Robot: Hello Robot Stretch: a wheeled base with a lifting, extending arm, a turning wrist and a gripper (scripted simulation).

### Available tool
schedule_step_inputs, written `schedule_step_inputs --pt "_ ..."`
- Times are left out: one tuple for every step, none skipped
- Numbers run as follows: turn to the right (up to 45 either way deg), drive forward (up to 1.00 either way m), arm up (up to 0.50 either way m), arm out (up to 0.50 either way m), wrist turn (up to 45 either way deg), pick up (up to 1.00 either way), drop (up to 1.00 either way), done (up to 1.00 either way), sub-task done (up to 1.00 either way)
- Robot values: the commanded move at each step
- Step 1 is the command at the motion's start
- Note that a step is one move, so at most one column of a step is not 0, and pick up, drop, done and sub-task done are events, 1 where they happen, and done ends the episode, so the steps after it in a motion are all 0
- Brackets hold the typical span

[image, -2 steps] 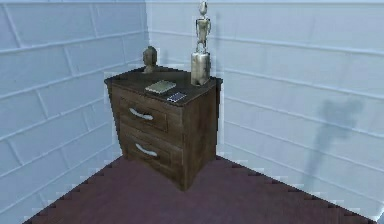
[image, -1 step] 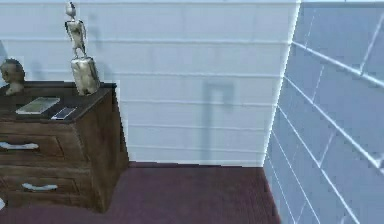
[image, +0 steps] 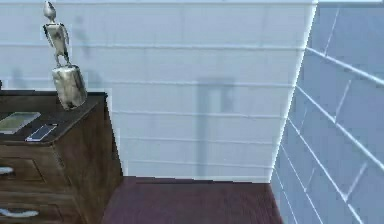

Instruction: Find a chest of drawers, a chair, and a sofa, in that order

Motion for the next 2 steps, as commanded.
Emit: schedule_step_inputs --pt "-45.0 0.00 0.00 0.00 0.0 0.00 0.00 0.00 0.00" --pt "-42.0 0.00 0.00 0.00 0.0 0.00 0.00 0.00 0.00"
